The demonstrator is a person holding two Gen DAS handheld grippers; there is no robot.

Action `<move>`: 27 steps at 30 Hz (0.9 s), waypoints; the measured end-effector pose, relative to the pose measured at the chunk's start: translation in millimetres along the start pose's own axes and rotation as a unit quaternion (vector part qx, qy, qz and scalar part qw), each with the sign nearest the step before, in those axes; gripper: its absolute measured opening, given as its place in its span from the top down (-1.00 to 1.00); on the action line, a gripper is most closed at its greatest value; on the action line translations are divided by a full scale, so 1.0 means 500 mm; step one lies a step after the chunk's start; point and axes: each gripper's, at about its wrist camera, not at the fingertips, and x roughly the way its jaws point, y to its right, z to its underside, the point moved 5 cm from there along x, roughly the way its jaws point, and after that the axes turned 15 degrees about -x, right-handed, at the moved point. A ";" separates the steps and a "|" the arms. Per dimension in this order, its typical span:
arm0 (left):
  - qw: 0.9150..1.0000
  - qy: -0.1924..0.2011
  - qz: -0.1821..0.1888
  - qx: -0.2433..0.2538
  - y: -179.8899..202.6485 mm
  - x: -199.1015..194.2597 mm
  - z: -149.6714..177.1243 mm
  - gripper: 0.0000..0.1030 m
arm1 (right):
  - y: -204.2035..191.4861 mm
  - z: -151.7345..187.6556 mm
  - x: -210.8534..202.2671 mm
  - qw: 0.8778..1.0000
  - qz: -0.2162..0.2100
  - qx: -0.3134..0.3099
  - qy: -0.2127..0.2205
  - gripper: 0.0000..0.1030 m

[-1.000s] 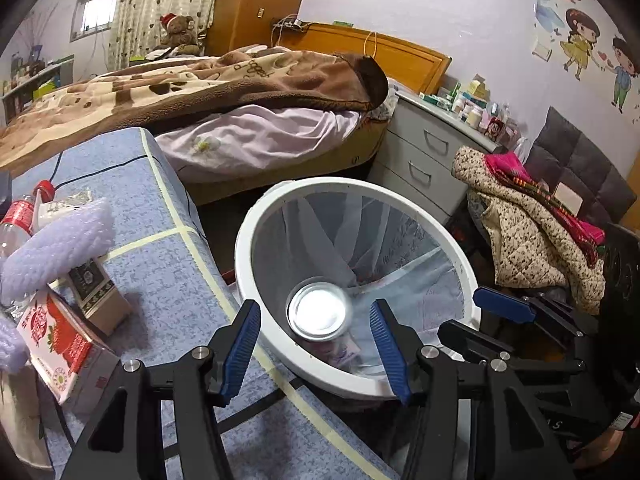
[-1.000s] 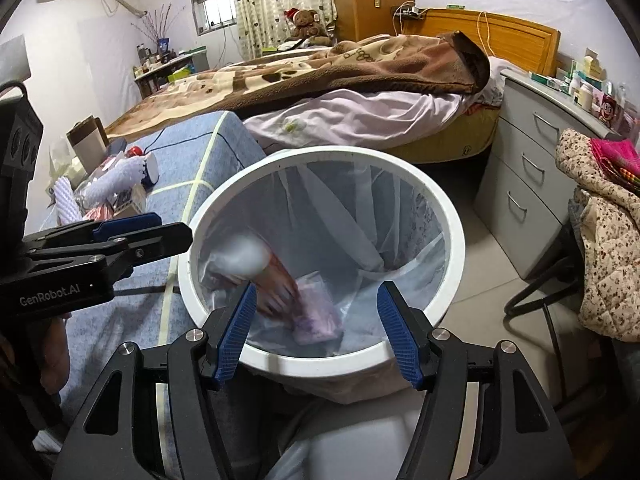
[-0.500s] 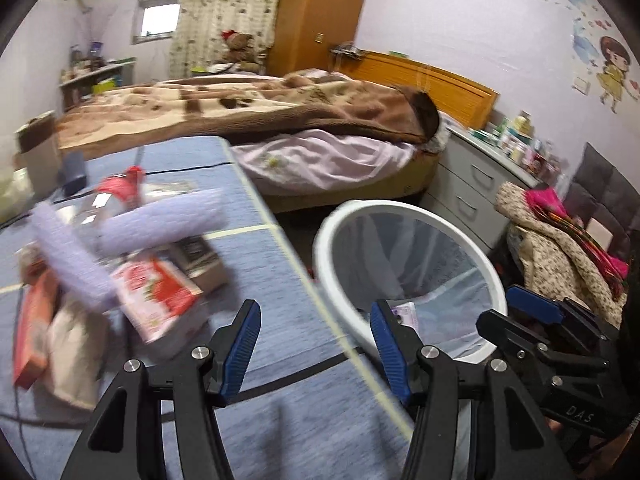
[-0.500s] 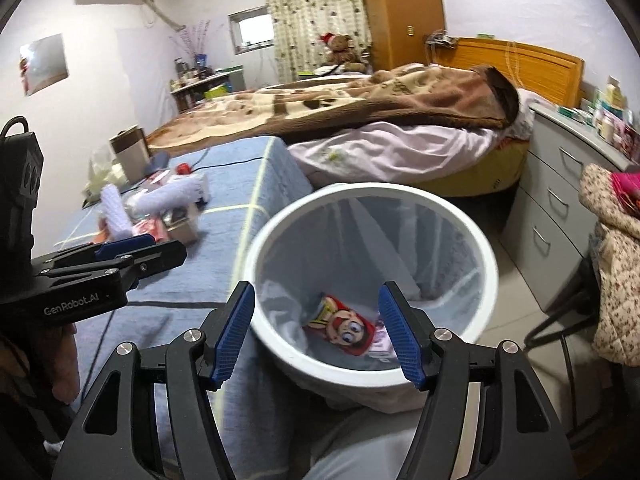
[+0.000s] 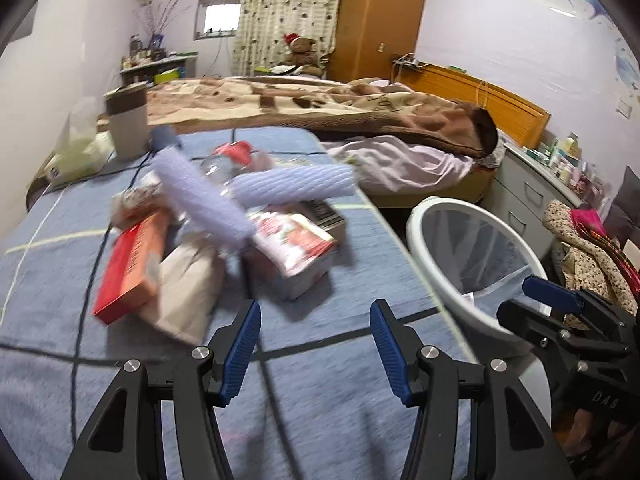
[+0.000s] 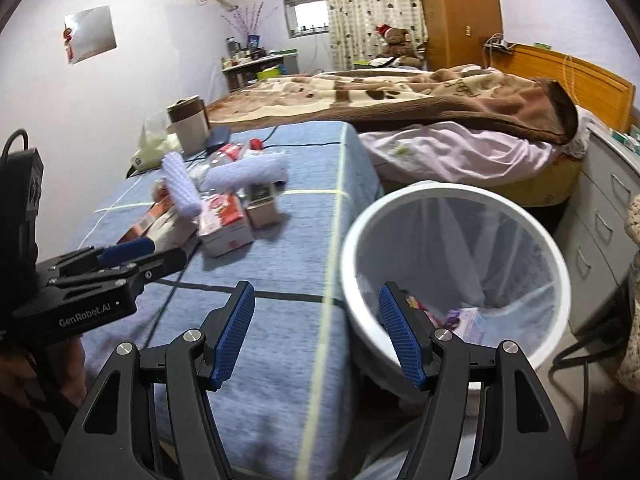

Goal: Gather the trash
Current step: 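Grasp the red tablets box with the left tool while the right grasps a foam net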

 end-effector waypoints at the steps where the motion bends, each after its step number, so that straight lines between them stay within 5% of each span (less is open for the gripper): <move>1: 1.000 0.001 -0.003 -0.004 -0.012 -0.005 0.002 -0.10 | -0.005 -0.002 0.002 1.000 -0.002 -0.002 0.000 -0.29; 17: 0.996 0.038 -0.048 -0.070 -0.156 -0.051 -0.048 -0.10 | -0.060 -0.049 0.018 0.999 -0.029 -0.032 0.013 -0.10; 27: 0.991 0.040 -0.062 -0.115 -0.224 -0.008 -0.107 -0.12 | -0.077 -0.079 0.036 0.998 -0.041 -0.045 0.021 -0.10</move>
